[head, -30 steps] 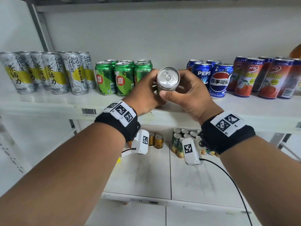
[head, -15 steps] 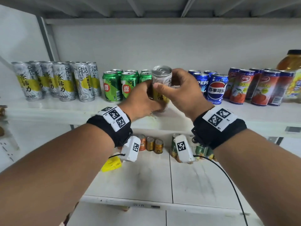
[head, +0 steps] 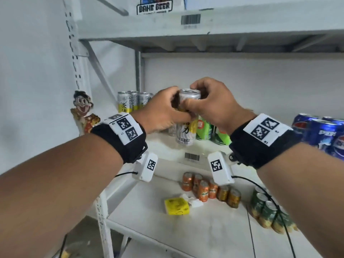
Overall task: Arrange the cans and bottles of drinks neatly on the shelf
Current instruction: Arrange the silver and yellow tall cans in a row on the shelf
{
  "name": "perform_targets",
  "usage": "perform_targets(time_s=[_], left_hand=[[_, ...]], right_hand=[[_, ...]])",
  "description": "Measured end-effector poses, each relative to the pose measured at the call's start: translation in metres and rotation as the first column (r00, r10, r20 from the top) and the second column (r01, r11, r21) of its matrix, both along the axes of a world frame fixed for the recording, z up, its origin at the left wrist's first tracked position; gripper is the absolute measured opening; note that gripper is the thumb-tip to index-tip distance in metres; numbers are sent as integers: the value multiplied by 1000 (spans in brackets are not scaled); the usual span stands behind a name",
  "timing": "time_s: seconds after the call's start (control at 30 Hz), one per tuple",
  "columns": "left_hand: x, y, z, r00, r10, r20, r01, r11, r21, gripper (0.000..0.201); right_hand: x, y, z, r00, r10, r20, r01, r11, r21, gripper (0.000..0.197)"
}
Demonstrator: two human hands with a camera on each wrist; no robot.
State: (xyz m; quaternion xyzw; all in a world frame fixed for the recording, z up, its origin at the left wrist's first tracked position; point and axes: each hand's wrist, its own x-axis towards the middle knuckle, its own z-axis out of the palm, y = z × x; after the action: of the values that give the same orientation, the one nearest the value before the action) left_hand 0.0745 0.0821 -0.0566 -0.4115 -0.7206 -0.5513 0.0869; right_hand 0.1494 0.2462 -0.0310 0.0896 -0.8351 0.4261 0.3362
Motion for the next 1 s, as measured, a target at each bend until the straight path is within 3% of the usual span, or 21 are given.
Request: perform_targets(time_s=[0.13, 0.33, 0.47, 0.77, 1.0], left_hand=[[-31, -52, 19, 995, 52, -85, -59, 996, -74, 80], [-84, -92, 37, 973, 129, -193, -178, 948, -263, 66], [-123, -101, 42, 957, 173, -234, -249, 902, -352, 50], [-188, -97, 44, 918, 213, -334, -353, 822, -446, 39], [-202, -95, 51, 924, 144, -353, -317, 805, -502, 36]], right_hand=[[-32, -46, 13, 1000, -5, 27, -1, 980, 198, 39], [-76, -73, 21, 985, -152, -77, 170, 880, 443, 24], [-109, -81, 14, 965, -252, -78, 246, 749, 615, 29], [-152, -94, 11, 913, -408, -20, 308, 656, 689, 36], [-167, -102, 14, 872, -486, 60, 283, 601, 747, 38]])
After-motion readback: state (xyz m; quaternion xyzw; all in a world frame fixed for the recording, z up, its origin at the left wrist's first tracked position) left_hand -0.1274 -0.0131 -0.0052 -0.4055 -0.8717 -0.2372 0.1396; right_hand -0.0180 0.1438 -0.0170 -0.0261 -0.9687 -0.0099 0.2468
